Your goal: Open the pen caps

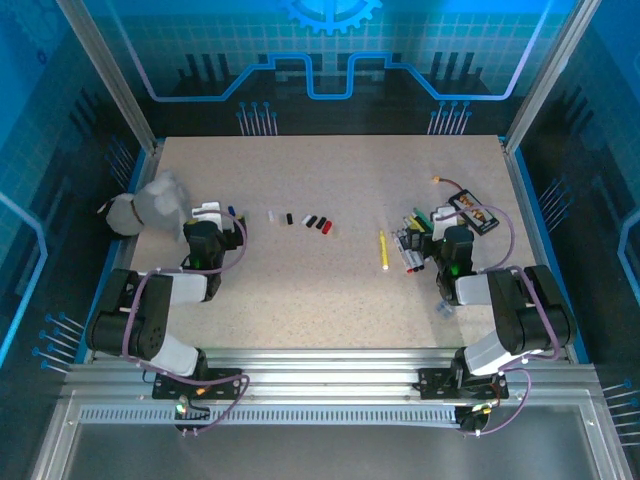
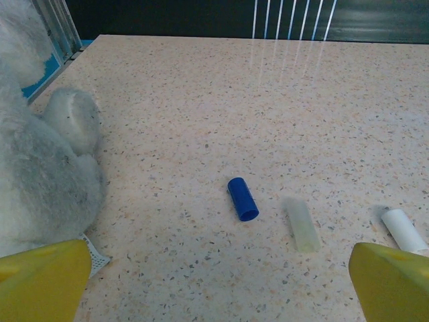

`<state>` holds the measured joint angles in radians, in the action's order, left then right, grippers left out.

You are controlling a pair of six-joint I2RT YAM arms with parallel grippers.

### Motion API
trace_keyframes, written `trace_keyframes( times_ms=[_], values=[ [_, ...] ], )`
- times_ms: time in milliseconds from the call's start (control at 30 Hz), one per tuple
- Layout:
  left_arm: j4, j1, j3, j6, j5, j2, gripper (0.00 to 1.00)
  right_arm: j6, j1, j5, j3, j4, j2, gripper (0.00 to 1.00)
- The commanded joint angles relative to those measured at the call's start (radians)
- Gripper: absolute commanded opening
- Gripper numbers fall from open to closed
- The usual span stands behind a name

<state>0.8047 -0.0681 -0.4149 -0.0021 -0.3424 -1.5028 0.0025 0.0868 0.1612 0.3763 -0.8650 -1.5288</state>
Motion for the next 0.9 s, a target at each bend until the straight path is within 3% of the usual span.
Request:
trace_keyframes(
  times_ms=[0,333,600,733,867],
  values=[
    [-0.002,0.01,-0.015,-0.024,0.014,-0.004,0.99,-0.018,-0.038,-0.147,0.034,0.01,-0.005,1.0],
    [-0.001,0.01,-0.015,-0.024,0.013,-0.004,0.99,-0.046,0.037,0.032,-0.022,-0.103,-0.008,1.0],
    [-0.002,0.01,-0.015,-0.024,0.013,-0.004,0.99,-0.047,0.038,0.033,-0.017,-0.096,-0.008,1.0],
    [-0.002,0.01,-0.016,-0.024,0.013,-0.004,1.0,-0.025,-0.008,-0.074,0.03,0.0,-0.007,1.0],
    [-0.001,0.01,-0.016,-0.024,0.013,-0.004,0.99,-0.028,-0.006,-0.069,0.021,-0.017,-0.007,1.0]
  ],
)
